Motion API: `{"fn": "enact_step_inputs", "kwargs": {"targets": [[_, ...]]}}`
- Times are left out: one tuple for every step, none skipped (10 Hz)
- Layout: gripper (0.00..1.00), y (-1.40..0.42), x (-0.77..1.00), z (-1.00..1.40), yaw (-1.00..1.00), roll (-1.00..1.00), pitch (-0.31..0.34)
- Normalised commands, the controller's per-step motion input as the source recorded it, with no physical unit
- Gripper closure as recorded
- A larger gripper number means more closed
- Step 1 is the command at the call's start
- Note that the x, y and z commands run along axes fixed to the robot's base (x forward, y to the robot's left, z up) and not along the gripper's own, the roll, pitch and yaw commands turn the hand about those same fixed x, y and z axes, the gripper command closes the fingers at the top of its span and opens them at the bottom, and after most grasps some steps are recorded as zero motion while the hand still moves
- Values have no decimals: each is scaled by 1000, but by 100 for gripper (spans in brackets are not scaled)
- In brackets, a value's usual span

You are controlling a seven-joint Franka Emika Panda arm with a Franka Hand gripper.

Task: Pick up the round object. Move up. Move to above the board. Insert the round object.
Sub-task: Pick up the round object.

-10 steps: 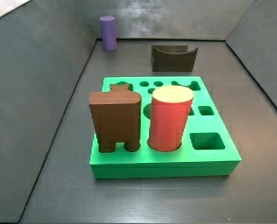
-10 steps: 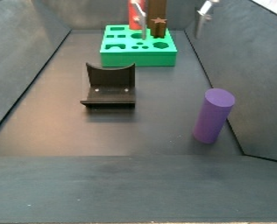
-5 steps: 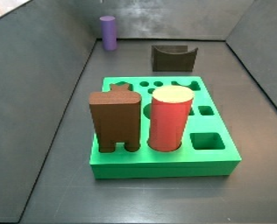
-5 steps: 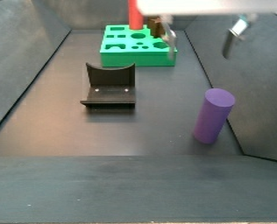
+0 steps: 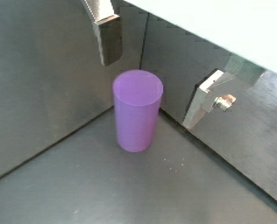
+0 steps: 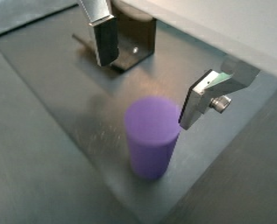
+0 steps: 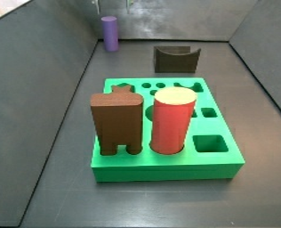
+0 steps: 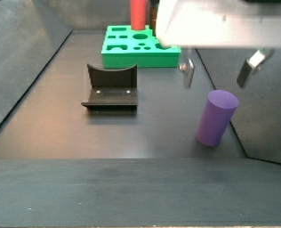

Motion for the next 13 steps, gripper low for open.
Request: {"fn": "enact_step_inputs", "kwargs": {"targets": [[0, 206, -183, -577, 17, 86, -166], [0, 160, -200, -583, 9, 101, -139], [0, 151, -203, -586, 20, 64, -133], [0, 146, -123, -611, 26, 31, -136], [0, 137, -29, -586, 31, 0, -144], [0, 0, 0, 0, 0, -4, 0], [0, 0, 0, 0, 0, 0, 0], [100, 0, 0, 0, 0, 0, 0], [100, 0, 0, 0, 0, 0, 0], [100, 0, 0, 0, 0, 0, 0], [100, 0, 0, 0, 0, 0, 0], [100, 0, 0, 0, 0, 0, 0], [100, 0, 0, 0, 0, 0, 0]]}}
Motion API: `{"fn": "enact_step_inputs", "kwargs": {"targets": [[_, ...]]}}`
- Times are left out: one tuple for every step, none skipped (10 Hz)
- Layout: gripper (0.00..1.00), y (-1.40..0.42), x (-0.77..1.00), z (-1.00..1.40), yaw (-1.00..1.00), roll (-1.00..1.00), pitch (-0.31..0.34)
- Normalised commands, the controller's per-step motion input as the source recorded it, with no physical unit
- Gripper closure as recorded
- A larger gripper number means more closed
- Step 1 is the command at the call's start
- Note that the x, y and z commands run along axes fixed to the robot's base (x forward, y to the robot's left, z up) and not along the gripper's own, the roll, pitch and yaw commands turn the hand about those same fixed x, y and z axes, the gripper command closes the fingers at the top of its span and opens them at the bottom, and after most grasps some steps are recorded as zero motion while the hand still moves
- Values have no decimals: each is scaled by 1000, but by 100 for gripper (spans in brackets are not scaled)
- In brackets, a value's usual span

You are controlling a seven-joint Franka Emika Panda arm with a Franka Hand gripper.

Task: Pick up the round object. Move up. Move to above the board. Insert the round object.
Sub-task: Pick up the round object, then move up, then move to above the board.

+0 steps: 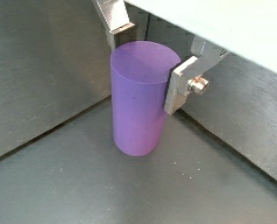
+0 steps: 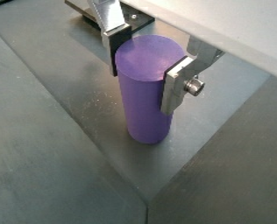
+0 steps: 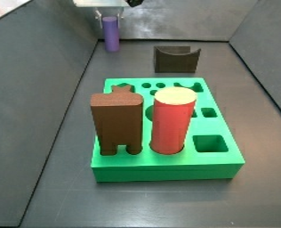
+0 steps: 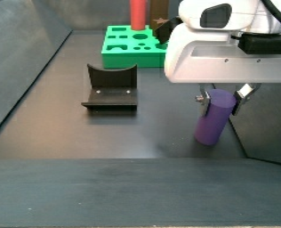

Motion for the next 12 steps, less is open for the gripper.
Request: {"fn": "enact_step_inputs", "kwargs": {"targets": [[100, 0, 0, 0, 0, 0, 0], [100, 0, 0, 0, 0, 0, 0], [100, 0, 0, 0, 0, 0, 0], [100, 0, 0, 0, 0, 0, 0], [100, 0, 0, 0, 0, 0, 0], [100, 0, 0, 833, 0, 0, 0], [100, 9, 23, 806, -4, 9, 12], [100, 9, 8, 671, -13, 25, 60], [100, 8, 1, 591, -15, 38, 72], [100, 8, -7, 429, -14, 67, 88], [100, 7, -9, 350, -8, 79, 93], [100, -21, -109, 1000, -73, -81, -44]]}}
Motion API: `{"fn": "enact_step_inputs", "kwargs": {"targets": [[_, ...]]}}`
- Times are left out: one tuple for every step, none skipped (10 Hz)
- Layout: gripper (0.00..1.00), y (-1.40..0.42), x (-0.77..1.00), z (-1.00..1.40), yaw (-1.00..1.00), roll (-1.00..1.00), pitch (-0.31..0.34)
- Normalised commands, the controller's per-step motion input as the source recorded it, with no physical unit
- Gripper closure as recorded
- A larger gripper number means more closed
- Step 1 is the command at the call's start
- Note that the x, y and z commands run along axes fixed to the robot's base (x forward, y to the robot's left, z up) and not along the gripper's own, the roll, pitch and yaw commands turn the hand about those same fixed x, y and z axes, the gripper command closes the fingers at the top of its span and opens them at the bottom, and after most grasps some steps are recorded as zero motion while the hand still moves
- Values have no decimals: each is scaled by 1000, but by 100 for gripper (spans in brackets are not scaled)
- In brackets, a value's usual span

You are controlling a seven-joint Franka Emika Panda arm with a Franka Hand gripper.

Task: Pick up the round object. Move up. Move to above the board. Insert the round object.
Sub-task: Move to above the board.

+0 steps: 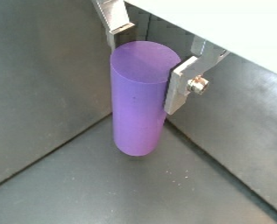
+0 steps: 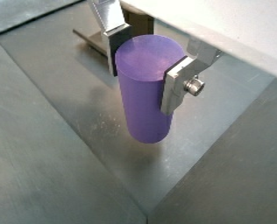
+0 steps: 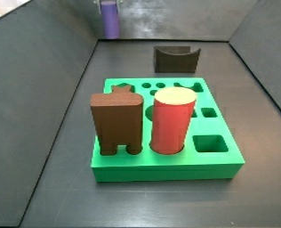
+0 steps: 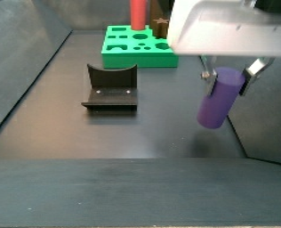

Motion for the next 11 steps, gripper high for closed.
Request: {"fn": "enact_step_inputs", "kwargs": {"targets": [[100, -23, -112, 1000, -63, -77, -41], [100, -17, -112, 1000, -54, -43, -33], [100, -16, -111, 1000, -49, -16, -20], [100, -13, -109, 1000, -36, 11, 3], [100, -11, -106, 1000, -27, 24, 11], [100, -11, -103, 1000, -8, 43, 27], [100, -7, -97, 1000, 8, 62, 44], [100, -6, -90, 1000, 15, 73, 57], [100, -5, -84, 1000, 17, 74, 63], [100, -2, -71, 1000, 16, 62, 70], [100, -1, -62, 1000, 17, 59, 75]]}}
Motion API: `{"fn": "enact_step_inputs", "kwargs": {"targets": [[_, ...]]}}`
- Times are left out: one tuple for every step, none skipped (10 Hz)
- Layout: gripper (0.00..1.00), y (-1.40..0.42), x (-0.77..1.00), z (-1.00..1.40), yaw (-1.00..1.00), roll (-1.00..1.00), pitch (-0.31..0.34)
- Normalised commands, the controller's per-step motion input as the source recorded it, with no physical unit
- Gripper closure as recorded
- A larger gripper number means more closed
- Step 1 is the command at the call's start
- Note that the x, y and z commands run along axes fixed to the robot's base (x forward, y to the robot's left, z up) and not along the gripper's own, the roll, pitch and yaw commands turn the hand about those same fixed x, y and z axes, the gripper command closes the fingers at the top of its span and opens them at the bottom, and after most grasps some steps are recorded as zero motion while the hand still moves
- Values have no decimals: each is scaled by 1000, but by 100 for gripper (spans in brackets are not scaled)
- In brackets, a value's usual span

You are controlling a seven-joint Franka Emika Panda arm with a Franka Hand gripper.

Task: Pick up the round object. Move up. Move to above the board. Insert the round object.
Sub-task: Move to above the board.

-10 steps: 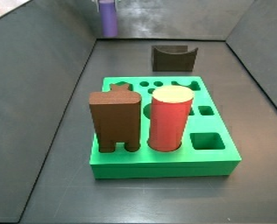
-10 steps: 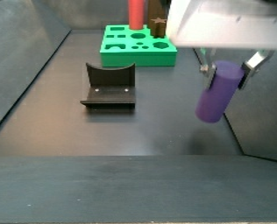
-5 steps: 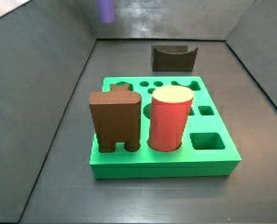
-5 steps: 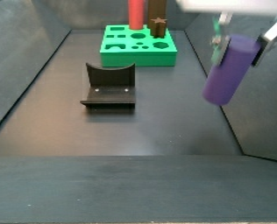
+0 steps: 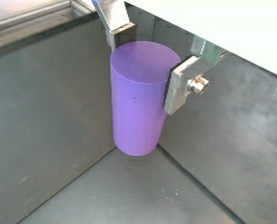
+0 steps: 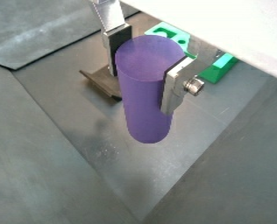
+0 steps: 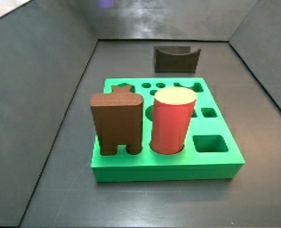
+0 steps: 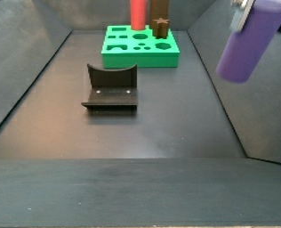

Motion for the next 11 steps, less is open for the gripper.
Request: {"fn": "enact_step_inputs", "kwargs": {"targets": [[100, -6, -47, 933, 16, 55, 75], [100, -8, -35, 839, 16, 55, 75], [100, -6, -19, 648, 18, 61, 79], [100, -7, -16, 501, 19, 64, 82], [100, -6, -14, 305, 18, 63, 81], [100, -6, -11, 208, 18, 63, 80], [100, -1000, 309, 120, -260, 32, 479], [100, -1000, 312, 120, -213, 37, 455], [100, -1000, 318, 124, -115, 13, 376], [100, -1000, 323, 123, -82, -32, 310], [100, -1000, 330, 122, -32, -44, 207]]}}
